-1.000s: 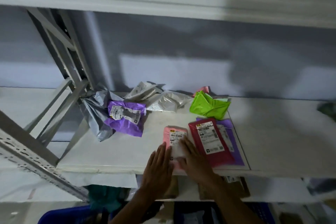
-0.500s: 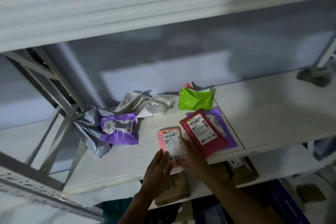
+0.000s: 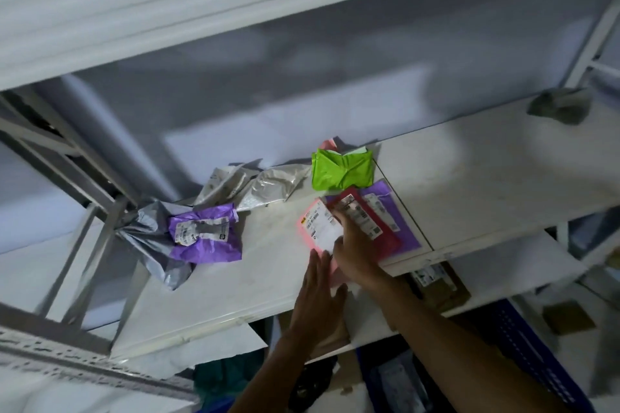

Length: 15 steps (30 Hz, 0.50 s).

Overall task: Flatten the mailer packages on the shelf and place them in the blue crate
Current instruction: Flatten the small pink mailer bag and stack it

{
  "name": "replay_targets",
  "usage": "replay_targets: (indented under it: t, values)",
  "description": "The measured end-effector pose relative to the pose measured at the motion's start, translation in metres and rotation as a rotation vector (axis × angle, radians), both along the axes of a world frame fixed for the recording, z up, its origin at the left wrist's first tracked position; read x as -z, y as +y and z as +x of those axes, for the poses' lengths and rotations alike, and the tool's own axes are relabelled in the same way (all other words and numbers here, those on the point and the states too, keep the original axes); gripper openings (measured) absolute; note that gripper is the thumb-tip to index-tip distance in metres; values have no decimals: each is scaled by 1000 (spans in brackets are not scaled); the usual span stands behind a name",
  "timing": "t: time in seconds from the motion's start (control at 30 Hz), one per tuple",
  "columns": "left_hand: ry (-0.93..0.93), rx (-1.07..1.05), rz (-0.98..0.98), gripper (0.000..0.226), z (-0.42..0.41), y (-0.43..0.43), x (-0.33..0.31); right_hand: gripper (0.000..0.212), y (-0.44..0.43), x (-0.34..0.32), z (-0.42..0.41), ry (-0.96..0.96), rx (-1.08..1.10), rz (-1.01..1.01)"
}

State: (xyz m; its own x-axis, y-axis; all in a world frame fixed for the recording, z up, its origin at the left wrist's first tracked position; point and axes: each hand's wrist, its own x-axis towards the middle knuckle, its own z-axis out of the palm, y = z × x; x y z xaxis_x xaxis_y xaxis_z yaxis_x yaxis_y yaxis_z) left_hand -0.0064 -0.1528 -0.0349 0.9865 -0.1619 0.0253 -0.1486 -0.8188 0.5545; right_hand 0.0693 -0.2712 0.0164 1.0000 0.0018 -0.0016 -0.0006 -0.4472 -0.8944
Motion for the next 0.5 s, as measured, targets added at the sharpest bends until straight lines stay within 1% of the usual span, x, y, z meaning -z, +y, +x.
replay_targets:
  t: [0.07, 0.13, 0.2, 0.23, 0.3, 0.33, 0.4, 0.47, 0.5]
  values:
    - [-45, 29, 6, 78, 12, -13, -5, 69, -15, -2, 8, -29, 75, 7]
    - [-46, 52, 31, 78, 24, -26, -9, 69, -33, 1, 18, -25, 121, -7]
    - [-31, 92, 75, 78, 34, -34, -9, 64, -48, 4, 25, -35, 137, -110]
    - [-33, 125, 113, 75, 39, -36, -6, 65, -55, 7, 27, -58, 138, -211]
    - [-13, 165, 184, 71, 44, -38, -4, 72, -66, 12, 27, -106, 84, -466]
    - [-2, 173, 191, 72, 46, -39, -4, 73, -70, 15, 26, -149, 31, -563]
    - [6, 182, 195, 69, 49, -41, -8, 69, -73, 23, 26, -259, -106, -639]
    - [13, 181, 180, 64, 52, -42, -13, 63, -74, 36, 28, -281, -216, -691]
    - [7, 183, 172, 64, 55, -42, -13, 63, -74, 40, 29, -257, -252, -723]
